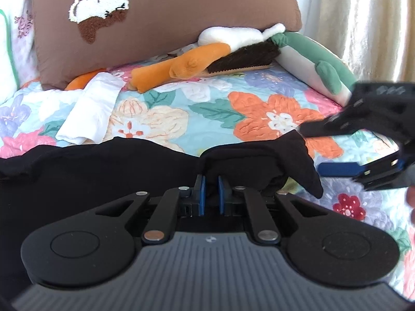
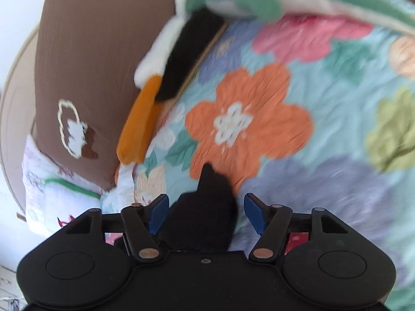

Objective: Fold clothes

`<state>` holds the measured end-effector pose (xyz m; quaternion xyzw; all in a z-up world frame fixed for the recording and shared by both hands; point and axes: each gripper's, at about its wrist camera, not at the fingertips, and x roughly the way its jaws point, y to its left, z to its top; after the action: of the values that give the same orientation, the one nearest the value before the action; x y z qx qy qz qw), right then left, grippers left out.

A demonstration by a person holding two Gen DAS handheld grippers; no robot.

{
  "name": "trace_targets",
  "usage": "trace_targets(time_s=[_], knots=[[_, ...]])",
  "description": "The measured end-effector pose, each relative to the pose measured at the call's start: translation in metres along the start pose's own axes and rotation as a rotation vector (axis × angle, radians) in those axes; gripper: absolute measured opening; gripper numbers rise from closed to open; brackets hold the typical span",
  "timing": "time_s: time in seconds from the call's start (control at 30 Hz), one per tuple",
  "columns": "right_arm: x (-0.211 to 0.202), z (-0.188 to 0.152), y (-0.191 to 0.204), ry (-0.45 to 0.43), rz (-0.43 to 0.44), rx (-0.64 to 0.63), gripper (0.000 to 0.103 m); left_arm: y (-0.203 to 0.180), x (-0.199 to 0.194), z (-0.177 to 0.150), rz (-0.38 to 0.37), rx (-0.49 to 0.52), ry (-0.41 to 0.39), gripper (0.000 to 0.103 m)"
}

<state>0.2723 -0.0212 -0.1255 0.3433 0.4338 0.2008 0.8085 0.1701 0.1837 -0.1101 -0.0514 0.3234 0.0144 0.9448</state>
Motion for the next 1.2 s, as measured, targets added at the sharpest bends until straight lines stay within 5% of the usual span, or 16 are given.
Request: trace_targets(time_s=[0.03,0.13,0.23,0.33,0.47,0.7,0.93,1.07,1.13,1.2], knots=[[0.002,-0.003,0.006,0.001,-0.006,-0.038,0.009,-0.001,-0.001,0.001,0.002,-0.003,-0.002,0.010],[-0.020,-0.001,0.027,-0.088,0.002,-0.137,0.008,-0.002,-0.007,0.005,-0.002,-0.012,-0.015,0.010],[-0.067,0.007,0.049,-0.277,0.003,-0.236,0.008,-0.003,-0.014,0.010,0.001,-0.016,-0.037,0.014],[-0.113,0.011,0.058,-0.472,-0.114,-0.352,0.008,-0.003,-0.019,0.013,0.007,-0.011,-0.034,0.036],[-0.144,0.019,0.046,-0.588,-0.344,-0.406,0.008,-0.004,-0.016,0.010,0.023,0.024,-0.003,0.041],[-0.150,0.034,0.013,-0.597,-0.637,-0.457,0.008,-0.006,-0.006,0.002,0.042,0.057,0.046,0.042],[-0.142,0.044,-0.032,-0.602,-0.726,-0.290,0.016,-0.002,0.000,-0.001,0.065,0.098,0.084,0.044],[-0.140,0.044,-0.045,-0.485,-0.616,-0.176,0.019,-0.004,-0.011,0.005,-0.037,0.087,0.068,0.053],[-0.142,0.044,-0.056,-0.419,-0.537,-0.082,0.048,-0.011,-0.015,0.007,-0.074,0.110,0.047,0.057],[-0.146,0.040,-0.065,-0.412,-0.511,-0.039,0.057,-0.021,-0.017,0.008,-0.119,0.145,0.024,0.061]])
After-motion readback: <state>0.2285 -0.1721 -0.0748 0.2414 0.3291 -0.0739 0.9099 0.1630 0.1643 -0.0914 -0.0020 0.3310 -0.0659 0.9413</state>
